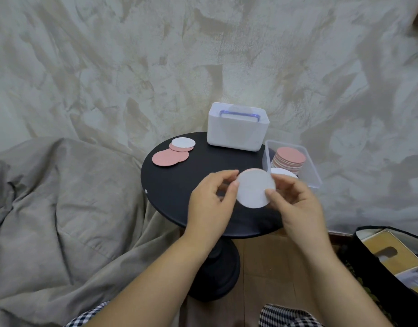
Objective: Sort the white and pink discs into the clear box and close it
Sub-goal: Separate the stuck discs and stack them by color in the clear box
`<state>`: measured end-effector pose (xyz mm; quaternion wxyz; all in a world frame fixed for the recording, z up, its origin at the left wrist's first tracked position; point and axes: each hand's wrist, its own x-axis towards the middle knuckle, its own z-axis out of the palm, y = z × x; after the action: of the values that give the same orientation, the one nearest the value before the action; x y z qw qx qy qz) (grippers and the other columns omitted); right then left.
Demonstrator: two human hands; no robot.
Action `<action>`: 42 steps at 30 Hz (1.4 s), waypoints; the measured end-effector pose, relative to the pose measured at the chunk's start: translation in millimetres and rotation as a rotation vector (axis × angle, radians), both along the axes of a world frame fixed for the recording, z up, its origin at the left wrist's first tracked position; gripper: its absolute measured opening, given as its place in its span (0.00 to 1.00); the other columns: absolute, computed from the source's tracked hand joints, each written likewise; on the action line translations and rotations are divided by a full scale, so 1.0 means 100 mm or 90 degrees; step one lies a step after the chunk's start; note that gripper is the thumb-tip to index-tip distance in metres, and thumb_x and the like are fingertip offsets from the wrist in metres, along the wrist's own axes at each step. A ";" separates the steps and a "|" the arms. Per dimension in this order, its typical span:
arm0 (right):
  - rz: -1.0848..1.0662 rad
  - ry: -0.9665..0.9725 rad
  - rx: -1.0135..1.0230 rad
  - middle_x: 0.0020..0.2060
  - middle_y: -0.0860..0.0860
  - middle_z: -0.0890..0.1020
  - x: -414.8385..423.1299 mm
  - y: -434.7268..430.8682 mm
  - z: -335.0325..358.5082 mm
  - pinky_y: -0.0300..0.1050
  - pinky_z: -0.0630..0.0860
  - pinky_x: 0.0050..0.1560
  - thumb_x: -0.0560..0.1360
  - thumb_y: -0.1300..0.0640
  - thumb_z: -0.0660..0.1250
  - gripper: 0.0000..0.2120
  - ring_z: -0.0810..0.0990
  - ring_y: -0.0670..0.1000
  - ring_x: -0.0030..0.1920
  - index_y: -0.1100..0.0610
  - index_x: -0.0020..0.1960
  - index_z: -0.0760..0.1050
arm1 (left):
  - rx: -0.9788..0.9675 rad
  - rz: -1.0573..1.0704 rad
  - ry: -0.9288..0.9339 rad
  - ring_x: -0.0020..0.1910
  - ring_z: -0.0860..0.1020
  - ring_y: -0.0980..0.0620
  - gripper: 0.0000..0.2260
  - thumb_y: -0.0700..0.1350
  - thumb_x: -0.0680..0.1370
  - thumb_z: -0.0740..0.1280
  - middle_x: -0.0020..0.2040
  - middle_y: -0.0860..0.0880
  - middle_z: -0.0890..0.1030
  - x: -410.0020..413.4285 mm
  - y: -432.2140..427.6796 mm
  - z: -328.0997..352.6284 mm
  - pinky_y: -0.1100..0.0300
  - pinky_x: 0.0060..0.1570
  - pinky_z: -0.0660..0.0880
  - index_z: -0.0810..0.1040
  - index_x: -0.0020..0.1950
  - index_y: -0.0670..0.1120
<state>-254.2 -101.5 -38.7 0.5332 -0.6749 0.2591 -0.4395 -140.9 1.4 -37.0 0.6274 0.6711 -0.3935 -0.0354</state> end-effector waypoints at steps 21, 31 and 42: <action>0.007 0.155 0.100 0.42 0.52 0.80 -0.32 -1.17 0.52 0.36 0.80 0.36 0.73 0.69 0.66 0.12 0.80 0.44 0.36 0.59 0.54 0.77 | 0.065 -0.137 -0.083 0.48 0.74 0.64 0.17 0.41 0.68 0.75 0.50 0.62 0.67 -0.04 -0.95 -0.12 0.67 0.47 0.77 0.73 0.51 0.52; 0.146 0.480 -0.046 0.38 0.46 0.78 0.00 -1.24 0.73 0.38 0.81 0.40 0.72 0.70 0.66 0.12 0.79 0.45 0.38 0.55 0.50 0.79 | 0.073 -0.132 -0.090 0.50 0.75 0.57 0.17 0.42 0.69 0.75 0.55 0.54 0.69 -0.03 -0.96 -0.16 0.58 0.45 0.79 0.74 0.54 0.48; 0.145 0.582 -0.160 0.47 0.54 0.81 0.08 -1.23 0.70 0.30 0.77 0.32 0.74 0.67 0.66 0.12 0.78 0.45 0.36 0.58 0.55 0.79 | 0.071 -0.137 -0.085 0.50 0.74 0.59 0.17 0.42 0.69 0.75 0.56 0.55 0.68 -0.03 -0.95 -0.16 0.60 0.46 0.79 0.74 0.55 0.48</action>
<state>-246.3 -224.9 31.7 0.3241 -0.8819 0.3363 -0.0644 -144.2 -93.5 -53.3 0.5540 0.6599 -0.5013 -0.0798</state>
